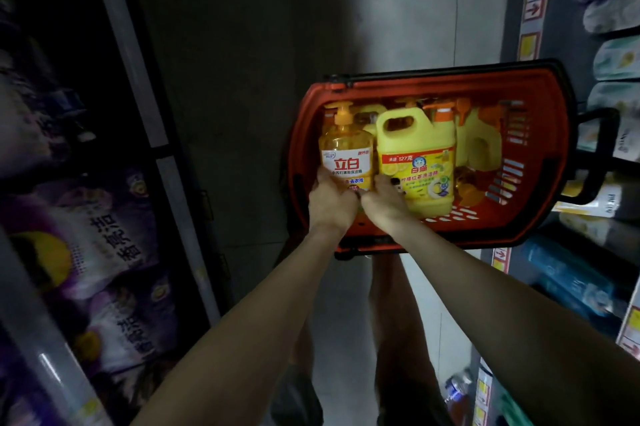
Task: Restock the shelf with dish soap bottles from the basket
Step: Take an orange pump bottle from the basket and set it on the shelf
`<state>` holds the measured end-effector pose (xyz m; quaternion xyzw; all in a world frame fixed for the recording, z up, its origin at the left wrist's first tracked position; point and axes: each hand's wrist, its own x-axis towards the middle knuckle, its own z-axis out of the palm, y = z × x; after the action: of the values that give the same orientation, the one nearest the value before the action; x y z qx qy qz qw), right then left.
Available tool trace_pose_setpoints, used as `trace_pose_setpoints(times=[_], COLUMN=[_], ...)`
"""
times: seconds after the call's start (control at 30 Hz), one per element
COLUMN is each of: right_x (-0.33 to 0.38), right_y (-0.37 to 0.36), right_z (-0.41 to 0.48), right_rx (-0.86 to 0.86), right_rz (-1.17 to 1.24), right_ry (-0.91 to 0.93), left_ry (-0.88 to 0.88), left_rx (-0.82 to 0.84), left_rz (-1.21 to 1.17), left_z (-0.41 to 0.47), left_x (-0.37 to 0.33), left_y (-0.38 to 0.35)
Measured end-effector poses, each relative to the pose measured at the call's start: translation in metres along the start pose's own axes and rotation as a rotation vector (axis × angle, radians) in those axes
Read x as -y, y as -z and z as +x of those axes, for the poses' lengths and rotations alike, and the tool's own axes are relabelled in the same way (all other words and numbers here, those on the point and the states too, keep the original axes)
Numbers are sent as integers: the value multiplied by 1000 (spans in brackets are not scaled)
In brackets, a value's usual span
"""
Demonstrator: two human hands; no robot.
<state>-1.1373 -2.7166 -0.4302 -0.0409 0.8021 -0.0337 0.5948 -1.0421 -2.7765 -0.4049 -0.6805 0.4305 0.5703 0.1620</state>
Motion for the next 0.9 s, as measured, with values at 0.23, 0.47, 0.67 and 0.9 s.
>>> trace_pose_setpoints(times=[0.23, 0.47, 0.67, 0.9], right_x=[1, -1, -13, -25], right_y=[-20, -30, -25, -12], right_z=[20, 25, 26, 13], right_rx=[-21, -104, -65, 14], right_rz=[296, 449, 363, 576], right_ry=[-9, -4, -16, -34], left_ry=[46, 190, 228, 199], left_rx=[43, 12, 25, 46], left_rz=[-61, -115, -123, -138], left_z=[10, 17, 15, -6], left_x=[2, -9, -12, -12], left_y=[-2, -13, -10, -9])
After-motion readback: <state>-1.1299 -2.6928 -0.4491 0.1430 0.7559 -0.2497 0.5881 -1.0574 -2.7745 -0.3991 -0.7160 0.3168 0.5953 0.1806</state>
